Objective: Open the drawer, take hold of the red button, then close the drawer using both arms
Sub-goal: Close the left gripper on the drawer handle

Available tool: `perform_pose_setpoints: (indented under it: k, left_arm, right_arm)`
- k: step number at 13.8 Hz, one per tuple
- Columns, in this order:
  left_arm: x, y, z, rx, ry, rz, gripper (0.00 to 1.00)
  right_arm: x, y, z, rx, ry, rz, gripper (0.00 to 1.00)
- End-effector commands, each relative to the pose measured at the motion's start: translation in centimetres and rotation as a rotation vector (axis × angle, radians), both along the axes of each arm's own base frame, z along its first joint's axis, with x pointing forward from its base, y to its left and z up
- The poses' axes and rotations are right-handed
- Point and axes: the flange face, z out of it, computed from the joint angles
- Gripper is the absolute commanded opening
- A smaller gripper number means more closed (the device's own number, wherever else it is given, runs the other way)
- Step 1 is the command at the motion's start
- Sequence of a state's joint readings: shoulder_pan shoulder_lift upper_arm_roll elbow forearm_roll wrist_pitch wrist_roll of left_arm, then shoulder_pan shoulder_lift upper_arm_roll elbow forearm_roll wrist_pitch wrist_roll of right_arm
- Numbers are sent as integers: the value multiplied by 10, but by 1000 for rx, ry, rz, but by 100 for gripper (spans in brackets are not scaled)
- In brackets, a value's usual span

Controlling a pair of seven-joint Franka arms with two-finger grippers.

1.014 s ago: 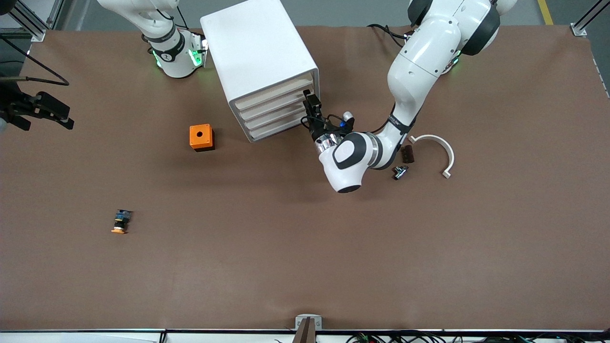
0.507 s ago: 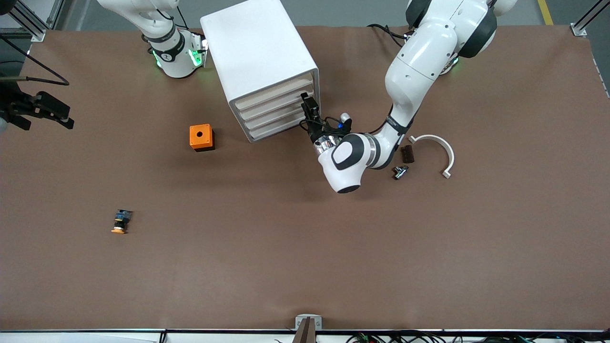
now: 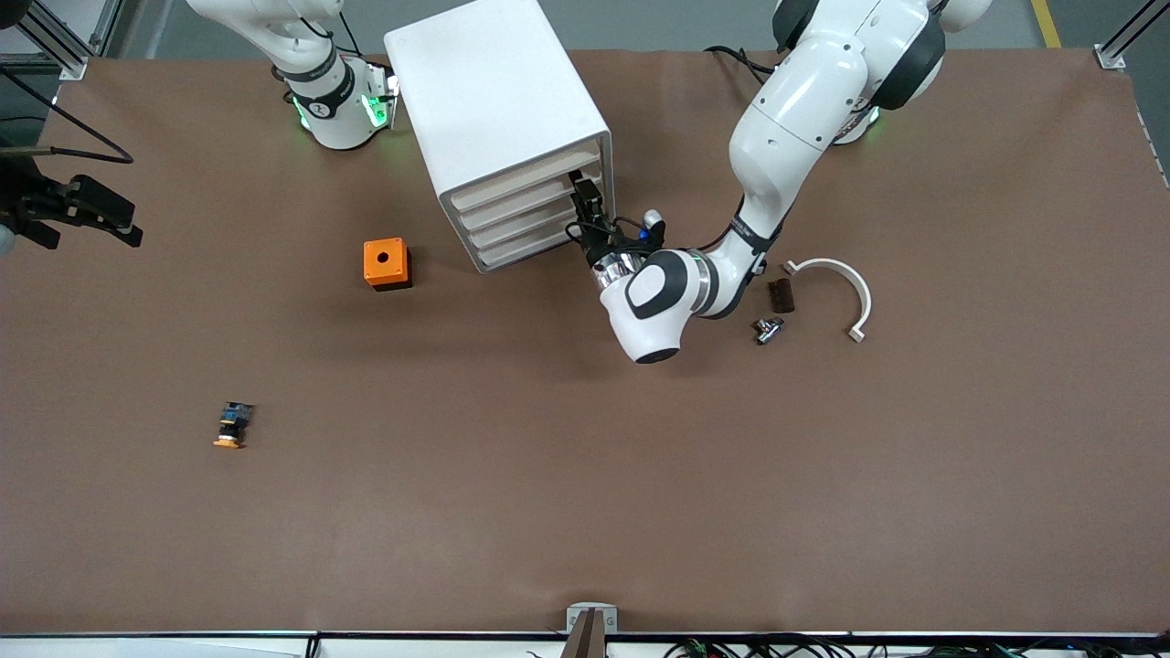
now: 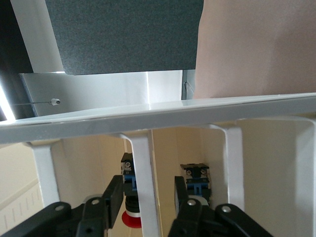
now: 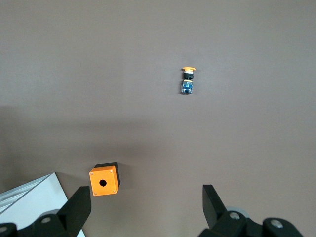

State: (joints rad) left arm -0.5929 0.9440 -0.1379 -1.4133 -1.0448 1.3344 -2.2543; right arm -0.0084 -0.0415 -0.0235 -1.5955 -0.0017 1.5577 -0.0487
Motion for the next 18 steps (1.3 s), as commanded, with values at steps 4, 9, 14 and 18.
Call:
perform_pose_setpoints:
  k: [4, 9, 14, 18]
  left_arm:
    - [-13, -16, 0, 2, -1, -22, 25]
    - [-15, -15, -5, 14, 6, -25, 9]
    - [-9, -12, -5, 16, 14, -7, 3]
    - [0, -6, -4, 15, 32, 29, 3]
  right_arm:
    - [-5, -1, 4, 3, -7, 0, 100]
    - [-5, 0, 4, 5, -7, 2, 100]
    - [-5, 0, 3, 5, -6, 0, 100]
    - [-5, 0, 3, 5, -6, 0, 100]
